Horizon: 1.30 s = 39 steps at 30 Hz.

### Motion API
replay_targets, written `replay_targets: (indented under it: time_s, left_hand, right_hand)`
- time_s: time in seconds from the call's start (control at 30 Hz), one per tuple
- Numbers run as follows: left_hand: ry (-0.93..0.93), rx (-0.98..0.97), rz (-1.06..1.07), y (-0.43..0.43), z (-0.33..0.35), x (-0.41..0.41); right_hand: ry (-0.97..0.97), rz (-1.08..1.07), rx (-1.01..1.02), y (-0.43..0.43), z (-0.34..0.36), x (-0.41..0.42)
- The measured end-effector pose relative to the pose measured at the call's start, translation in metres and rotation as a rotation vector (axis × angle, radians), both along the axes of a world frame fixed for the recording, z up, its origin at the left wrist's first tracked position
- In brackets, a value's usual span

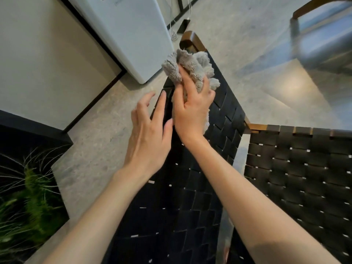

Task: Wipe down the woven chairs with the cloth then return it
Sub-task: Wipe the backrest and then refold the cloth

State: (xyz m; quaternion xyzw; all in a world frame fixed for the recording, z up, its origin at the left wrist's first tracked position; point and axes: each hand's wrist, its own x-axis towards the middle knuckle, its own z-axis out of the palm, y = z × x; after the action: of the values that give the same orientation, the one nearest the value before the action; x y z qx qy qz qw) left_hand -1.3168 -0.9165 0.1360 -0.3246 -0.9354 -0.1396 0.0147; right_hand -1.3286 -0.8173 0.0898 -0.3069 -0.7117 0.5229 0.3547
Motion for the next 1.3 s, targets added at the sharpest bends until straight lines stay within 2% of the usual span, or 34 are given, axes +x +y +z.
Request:
replay_targets:
  time_s: [0.1,0.27,0.43,0.57,0.7,0.83,1.03,1.1,1.3]
  left_hand:
    - [-0.024,-0.006,-0.012,0.013,-0.005,-0.014]
    - [-0.059,0.011,-0.119,0.019,-0.007,-0.032]
    - [-0.037,-0.025,-0.159,0.02,-0.009,-0.029]
    - [0.066,-0.096,-0.167,0.02,-0.012,-0.024]
    - [0.172,-0.17,-0.189,0.02,-0.013,-0.021]
    - [0.196,-0.174,-0.178,0.019,-0.015,-0.021]
    - [0.179,-0.138,-0.188,0.019,-0.013,-0.02]
    - [0.178,-0.126,-0.181,0.019,-0.013,-0.021]
    - [0.116,-0.067,-0.172,0.019,-0.011,-0.021]
  right_hand:
    - [-0.017,-0.051,0.081,0.005,-0.016,0.003]
    - [-0.104,-0.128,0.068,0.014,-0.053,0.008]
    - [-0.228,-0.163,-0.152,0.029,-0.105,0.029]
    - [-0.26,-0.194,-0.154,0.036,-0.136,0.038]
    - [-0.38,-0.27,-0.289,0.046,-0.171,0.049]
    - [-0.494,-0.278,-0.353,0.054,-0.198,0.064]
    - [-0.73,-0.28,-0.583,0.053,-0.232,0.099]
    - [-0.714,-0.28,-0.576,0.044,-0.229,0.105]
    - [-0.381,-0.215,-0.43,0.033,-0.167,0.079]
